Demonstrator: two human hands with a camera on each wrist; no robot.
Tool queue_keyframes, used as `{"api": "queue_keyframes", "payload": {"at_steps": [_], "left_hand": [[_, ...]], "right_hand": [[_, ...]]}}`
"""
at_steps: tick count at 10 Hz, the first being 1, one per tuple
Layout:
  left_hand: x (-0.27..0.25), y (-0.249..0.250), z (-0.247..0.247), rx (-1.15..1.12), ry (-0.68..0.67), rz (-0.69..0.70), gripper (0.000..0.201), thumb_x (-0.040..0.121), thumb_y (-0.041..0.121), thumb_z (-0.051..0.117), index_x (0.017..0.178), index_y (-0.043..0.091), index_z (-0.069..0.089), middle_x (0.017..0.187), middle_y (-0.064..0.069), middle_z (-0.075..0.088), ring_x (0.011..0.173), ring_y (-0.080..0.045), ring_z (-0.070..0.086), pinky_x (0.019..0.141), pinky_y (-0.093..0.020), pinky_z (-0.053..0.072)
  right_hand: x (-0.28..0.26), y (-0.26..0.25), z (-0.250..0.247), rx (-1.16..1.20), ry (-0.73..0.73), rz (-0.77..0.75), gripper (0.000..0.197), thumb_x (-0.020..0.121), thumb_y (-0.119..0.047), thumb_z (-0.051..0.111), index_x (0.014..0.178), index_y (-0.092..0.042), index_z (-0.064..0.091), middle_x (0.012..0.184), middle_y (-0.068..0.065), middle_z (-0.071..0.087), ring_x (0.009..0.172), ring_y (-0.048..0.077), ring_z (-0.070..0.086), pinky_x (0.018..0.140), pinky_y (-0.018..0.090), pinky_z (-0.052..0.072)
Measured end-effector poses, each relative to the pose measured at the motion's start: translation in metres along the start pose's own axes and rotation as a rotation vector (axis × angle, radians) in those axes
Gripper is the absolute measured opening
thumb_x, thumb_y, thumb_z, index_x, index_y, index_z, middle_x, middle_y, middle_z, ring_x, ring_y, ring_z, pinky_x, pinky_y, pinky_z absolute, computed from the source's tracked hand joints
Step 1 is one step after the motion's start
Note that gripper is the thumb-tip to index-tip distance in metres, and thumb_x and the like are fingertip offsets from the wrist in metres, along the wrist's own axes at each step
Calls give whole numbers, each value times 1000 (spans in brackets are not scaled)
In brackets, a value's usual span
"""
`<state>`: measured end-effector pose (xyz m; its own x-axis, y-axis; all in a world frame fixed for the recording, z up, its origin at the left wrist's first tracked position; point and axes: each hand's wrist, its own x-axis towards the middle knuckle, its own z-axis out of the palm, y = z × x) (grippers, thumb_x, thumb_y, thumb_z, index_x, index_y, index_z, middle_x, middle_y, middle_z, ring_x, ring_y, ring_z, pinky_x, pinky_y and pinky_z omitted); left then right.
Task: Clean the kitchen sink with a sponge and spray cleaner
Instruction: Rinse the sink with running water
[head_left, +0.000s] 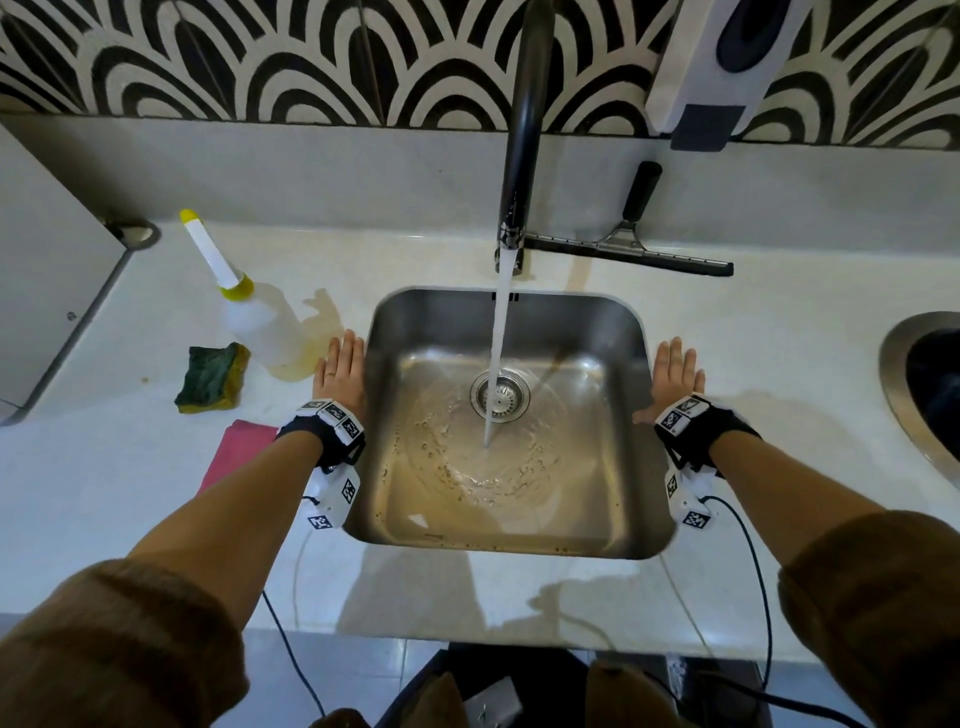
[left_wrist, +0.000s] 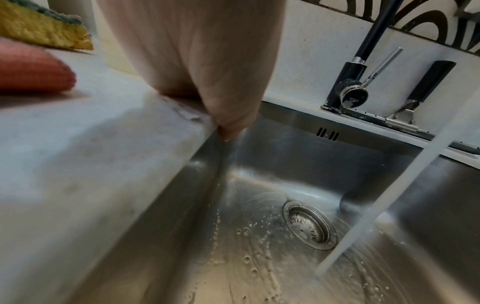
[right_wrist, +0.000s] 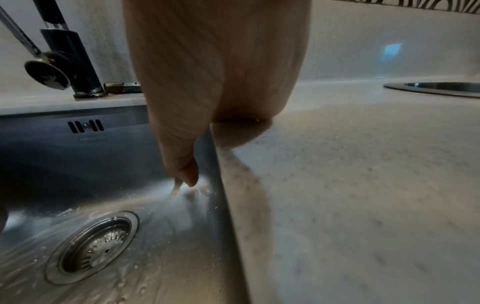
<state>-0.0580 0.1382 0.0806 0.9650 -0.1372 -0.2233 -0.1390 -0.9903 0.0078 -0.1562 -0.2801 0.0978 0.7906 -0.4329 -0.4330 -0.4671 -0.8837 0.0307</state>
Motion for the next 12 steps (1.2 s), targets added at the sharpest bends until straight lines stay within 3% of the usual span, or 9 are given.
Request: {"api": "queue_keyframes", "payload": {"at_steps": [12], "left_hand": [[-2,1,-3,-14,-27,0,75,94,1,39,150,9,-10,158,-6,-17,147,-24,-12,120,-39,0]], "right_hand": [[7,4,6,8,20,-14,121,75,-36,75,146,-4,-18,155,14,-23,144,35,-16,118,47,0]]}}
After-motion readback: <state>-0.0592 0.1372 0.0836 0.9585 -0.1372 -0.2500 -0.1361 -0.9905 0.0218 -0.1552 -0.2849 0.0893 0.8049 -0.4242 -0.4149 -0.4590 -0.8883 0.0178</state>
